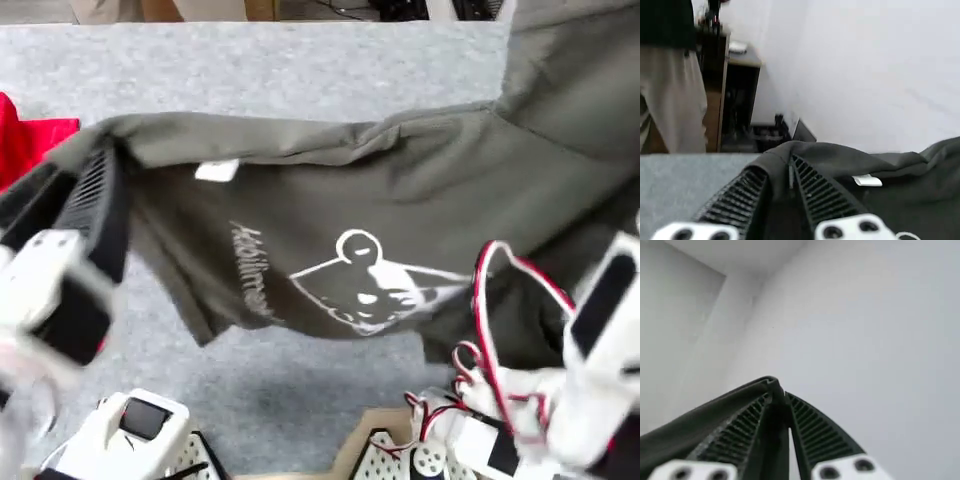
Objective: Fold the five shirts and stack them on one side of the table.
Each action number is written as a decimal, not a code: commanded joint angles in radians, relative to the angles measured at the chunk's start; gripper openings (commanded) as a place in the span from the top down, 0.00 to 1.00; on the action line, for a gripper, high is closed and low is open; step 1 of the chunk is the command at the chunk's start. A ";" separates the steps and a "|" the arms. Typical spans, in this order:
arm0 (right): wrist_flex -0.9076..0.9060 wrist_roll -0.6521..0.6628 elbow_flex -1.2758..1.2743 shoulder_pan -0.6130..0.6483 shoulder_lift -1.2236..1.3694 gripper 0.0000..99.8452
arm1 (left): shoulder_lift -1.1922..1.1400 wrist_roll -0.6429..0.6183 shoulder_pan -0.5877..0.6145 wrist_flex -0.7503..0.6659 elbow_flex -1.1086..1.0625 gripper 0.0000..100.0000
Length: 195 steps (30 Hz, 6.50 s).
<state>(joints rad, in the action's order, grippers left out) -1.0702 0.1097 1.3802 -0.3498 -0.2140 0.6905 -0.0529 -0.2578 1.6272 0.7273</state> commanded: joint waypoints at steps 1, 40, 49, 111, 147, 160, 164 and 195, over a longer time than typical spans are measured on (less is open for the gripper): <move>-0.015 0.000 -0.151 0.038 0.004 1.00 | -0.001 0.011 0.003 -0.038 -0.112 0.98; 0.991 -0.129 -0.532 0.231 0.905 1.00 | -1.196 -0.089 0.396 -1.010 -0.086 0.98; 0.703 -0.187 -0.077 0.288 1.087 1.00 | -1.403 -0.054 0.364 -0.718 0.480 0.98; -0.718 0.020 -0.030 0.176 0.799 1.00 | -1.194 0.020 0.261 0.133 0.143 0.98; -0.315 0.247 -1.394 0.044 0.199 1.00 | -1.144 0.112 0.334 -0.269 -0.477 0.98; -0.176 0.333 -1.768 -0.074 0.004 1.00 | -1.116 0.232 0.362 -0.267 -0.555 0.98; -0.170 0.358 -1.793 -0.071 0.001 1.00 | -1.059 0.279 0.384 -0.269 -0.583 0.98; -0.209 0.381 -1.739 0.016 -0.064 0.82 | -0.937 0.402 0.313 0.015 -0.514 0.83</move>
<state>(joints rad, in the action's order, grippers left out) -1.2620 0.5178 -0.4273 -0.3897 -0.2493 -0.3207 0.3092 0.0506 1.5643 0.1135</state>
